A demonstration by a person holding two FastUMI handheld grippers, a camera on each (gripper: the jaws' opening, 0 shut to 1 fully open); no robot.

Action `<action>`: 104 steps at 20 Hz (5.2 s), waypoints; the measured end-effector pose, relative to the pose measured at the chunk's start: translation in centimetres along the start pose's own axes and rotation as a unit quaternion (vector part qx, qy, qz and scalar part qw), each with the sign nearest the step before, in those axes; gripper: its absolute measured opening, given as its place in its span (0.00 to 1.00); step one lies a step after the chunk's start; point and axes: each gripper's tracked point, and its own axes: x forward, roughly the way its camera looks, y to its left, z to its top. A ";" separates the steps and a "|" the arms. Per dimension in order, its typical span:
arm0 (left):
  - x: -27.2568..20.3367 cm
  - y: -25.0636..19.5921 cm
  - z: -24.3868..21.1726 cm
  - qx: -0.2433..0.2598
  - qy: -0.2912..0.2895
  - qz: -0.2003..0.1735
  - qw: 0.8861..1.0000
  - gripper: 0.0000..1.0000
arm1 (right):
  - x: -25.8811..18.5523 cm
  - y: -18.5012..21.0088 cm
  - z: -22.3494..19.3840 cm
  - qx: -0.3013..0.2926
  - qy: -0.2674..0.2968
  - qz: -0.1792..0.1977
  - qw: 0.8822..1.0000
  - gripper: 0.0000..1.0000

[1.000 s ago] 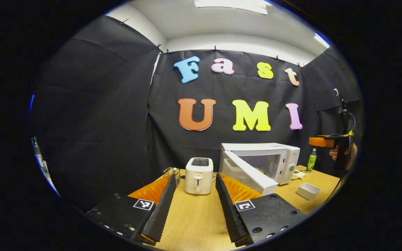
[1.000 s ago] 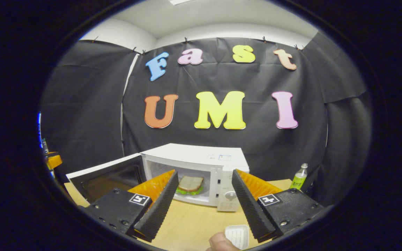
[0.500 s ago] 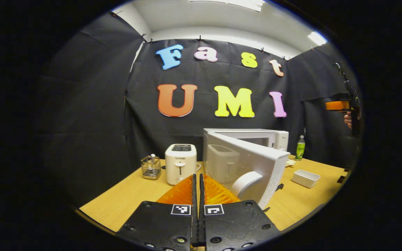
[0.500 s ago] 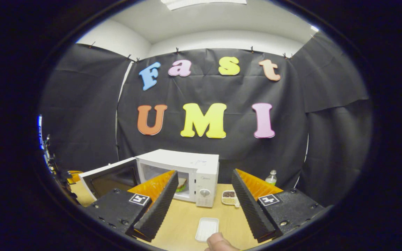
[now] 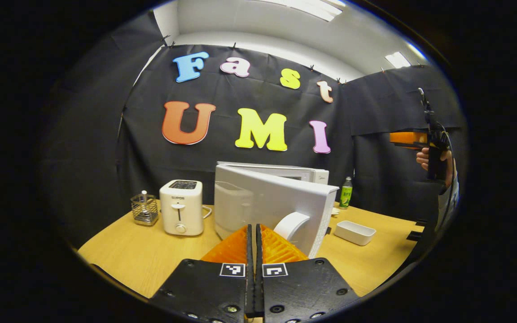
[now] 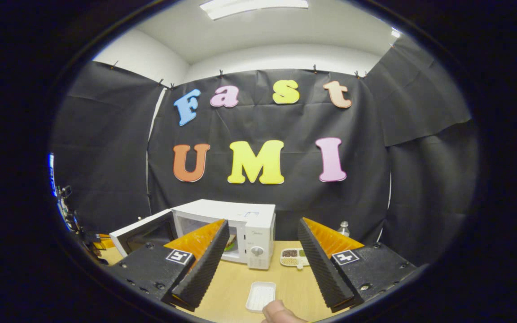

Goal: Open the microwave oven with the left hand, put the food in, and close the microwave oven.

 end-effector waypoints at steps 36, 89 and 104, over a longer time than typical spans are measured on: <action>27.3 -11.3 -1.6 0.033 0.028 0.008 0.999 0.00 | 5.7 -10.2 -8.1 0.063 0.038 0.009 0.997 0.98; -10.4 -17.8 14.7 0.050 -0.035 0.152 0.986 0.96 | -13.3 3.9 2.8 0.005 -0.036 -0.025 0.999 0.98; -9.8 -17.3 14.2 0.049 -0.023 0.136 0.989 0.96 | -13.9 0.2 2.5 -0.011 -0.048 -0.058 0.997 0.99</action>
